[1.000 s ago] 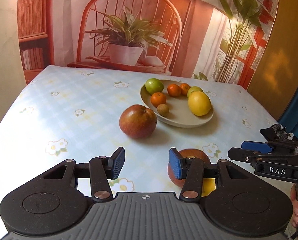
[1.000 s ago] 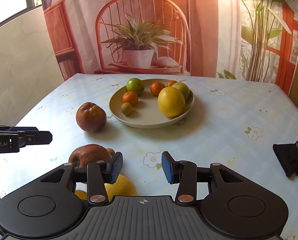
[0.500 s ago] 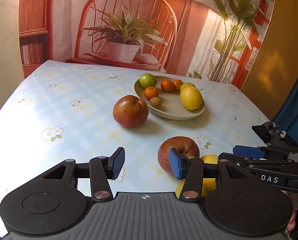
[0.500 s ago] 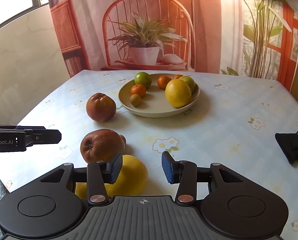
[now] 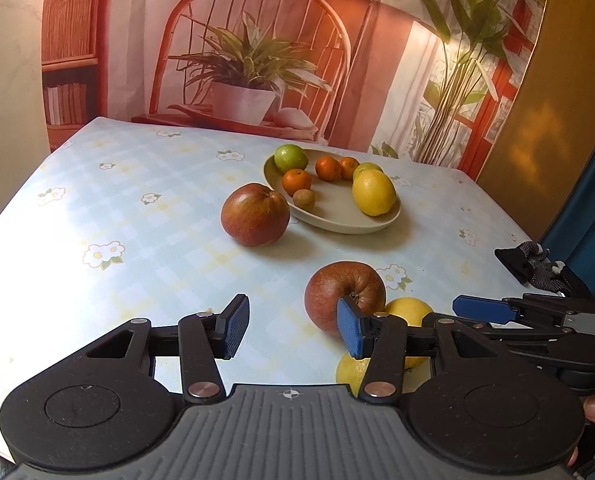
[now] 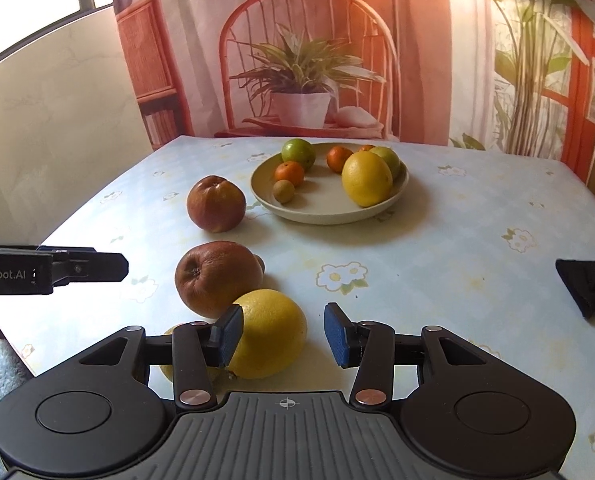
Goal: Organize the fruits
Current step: 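Close the left gripper around the red apple and lift it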
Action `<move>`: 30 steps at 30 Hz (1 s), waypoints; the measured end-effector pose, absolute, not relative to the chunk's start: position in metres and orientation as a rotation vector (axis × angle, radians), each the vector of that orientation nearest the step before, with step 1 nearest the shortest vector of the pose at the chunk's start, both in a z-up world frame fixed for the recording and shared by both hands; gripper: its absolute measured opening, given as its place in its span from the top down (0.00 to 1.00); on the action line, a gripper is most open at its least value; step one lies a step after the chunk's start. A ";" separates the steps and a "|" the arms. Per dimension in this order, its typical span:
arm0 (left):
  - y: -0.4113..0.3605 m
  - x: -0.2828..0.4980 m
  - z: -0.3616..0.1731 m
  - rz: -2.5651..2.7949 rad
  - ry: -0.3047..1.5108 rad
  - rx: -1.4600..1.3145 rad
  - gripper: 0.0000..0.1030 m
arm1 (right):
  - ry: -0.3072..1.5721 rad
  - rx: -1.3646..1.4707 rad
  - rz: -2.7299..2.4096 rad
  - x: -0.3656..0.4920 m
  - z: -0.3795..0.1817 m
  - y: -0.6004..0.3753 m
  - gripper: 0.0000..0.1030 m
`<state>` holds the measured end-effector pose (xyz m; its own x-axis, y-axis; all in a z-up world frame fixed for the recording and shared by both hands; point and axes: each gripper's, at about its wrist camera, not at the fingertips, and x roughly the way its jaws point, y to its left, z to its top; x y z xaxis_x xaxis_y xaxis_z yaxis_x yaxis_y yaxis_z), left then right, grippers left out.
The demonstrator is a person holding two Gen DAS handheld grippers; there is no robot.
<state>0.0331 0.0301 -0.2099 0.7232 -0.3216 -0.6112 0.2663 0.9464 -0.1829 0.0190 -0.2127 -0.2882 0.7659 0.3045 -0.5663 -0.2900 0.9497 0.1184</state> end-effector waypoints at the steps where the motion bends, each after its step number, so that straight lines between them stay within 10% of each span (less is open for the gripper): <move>1: 0.030 0.038 -0.210 -0.338 0.694 -0.088 0.50 | 0.616 0.001 0.337 0.022 -0.287 -0.210 0.55; 30: 0.003 0.130 -0.238 -0.574 0.851 -0.230 0.62 | 0.711 -0.242 0.502 0.089 -0.289 -0.171 0.46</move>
